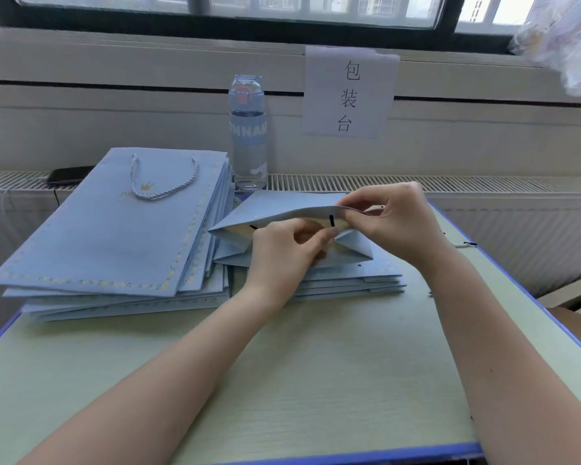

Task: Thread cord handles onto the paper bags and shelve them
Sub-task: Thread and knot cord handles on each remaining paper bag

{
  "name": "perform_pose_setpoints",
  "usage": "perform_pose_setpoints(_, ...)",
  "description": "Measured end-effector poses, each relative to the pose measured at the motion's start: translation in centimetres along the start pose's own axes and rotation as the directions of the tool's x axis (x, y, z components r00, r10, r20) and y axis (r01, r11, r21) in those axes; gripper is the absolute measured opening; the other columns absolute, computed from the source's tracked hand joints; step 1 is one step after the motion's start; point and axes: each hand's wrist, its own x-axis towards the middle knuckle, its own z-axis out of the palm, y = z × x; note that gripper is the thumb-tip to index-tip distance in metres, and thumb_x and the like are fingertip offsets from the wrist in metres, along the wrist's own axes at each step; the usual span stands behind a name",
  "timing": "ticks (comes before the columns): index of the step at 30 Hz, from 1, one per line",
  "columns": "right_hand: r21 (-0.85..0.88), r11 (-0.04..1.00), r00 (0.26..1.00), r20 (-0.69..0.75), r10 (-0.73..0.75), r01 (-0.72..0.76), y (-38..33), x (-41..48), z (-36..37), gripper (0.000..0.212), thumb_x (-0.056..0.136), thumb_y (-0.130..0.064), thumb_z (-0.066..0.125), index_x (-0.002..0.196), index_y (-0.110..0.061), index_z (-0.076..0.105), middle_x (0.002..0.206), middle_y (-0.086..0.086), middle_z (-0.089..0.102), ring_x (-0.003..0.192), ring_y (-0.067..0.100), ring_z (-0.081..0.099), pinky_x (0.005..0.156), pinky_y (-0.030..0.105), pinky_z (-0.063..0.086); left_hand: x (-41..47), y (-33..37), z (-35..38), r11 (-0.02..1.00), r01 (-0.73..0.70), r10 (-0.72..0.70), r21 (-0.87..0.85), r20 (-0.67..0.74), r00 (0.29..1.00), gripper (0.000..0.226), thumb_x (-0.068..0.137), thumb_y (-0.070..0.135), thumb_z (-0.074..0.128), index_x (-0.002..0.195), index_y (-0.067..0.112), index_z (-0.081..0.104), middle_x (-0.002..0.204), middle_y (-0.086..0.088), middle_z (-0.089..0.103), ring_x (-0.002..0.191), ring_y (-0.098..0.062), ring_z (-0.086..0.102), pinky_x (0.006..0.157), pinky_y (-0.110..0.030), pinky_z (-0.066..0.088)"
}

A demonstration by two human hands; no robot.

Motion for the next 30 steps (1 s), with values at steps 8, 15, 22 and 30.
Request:
perform_pose_setpoints(8, 0.046, 0.999, 0.997, 0.072, -0.022, 0.019, -0.2, -0.1, 0.0, 0.012, 0.076, -0.001, 0.075, 0.079, -0.013, 0.075, 0.085, -0.003, 0.063, 0.064, 0.008, 0.06, 0.064, 0.018, 0.054, 0.4, 0.4, -0.1, 0.913, 0.298, -0.268, -0.278, 0.141, 0.953, 0.008, 0.085, 0.013, 0.07, 0.082, 0.02, 0.073, 0.066, -0.004, 0.071, 0.061, -0.015, 0.067, 0.049, -0.021, 0.049)
perform_pose_setpoints(15, 0.029, 0.999, 0.999, 0.031, 0.019, -0.02, 0.3, 0.0, 0.1, 0.01, 0.077, -0.002, 0.073, 0.083, -0.009, 0.076, 0.083, 0.0, 0.071, 0.069, 0.009, 0.064, 0.072, 0.028, 0.055, 0.4, -0.1, -0.4, 0.992, 0.049, -0.045, -0.112, 0.044, 0.998, 0.005, 0.084, 0.015, 0.072, 0.087, 0.014, 0.075, 0.072, 0.002, 0.073, 0.062, -0.011, 0.069, 0.061, -0.022, 0.054)
perform_pose_setpoints(22, 0.075, 0.99, 0.992, 0.046, 0.116, -0.119, 0.5, 0.1, -0.5, 0.006, 0.086, -0.01, 0.068, 0.087, -0.013, 0.074, 0.082, 0.005, 0.072, 0.077, 0.014, 0.065, 0.067, 0.009, 0.047, 2.0, -1.8, -2.2, 0.638, -0.566, 0.701, 0.522, -0.088, 0.708, 0.032, 0.086, 0.028, 0.067, 0.105, 0.004, 0.069, 0.086, -0.009, 0.065, 0.079, -0.02, 0.054, 0.074, -0.028, 0.049)
perform_pose_setpoints(30, 0.144, 0.983, 0.986, 0.133, 0.099, -0.118, 0.5, 0.1, -0.5, 0.006, 0.087, -0.01, 0.065, 0.086, -0.015, 0.069, 0.102, -0.002, 0.066, 0.082, 0.016, 0.063, 0.077, 0.02, 0.051, 2.5, -3.1, -3.0, 0.496, -0.579, 0.644, 0.647, 0.173, 0.745, 0.07, 0.069, 0.062, 0.064, 0.12, 0.015, 0.061, 0.115, -0.006, 0.061, 0.11, -0.025, 0.048, 0.096, -0.037, 0.037)
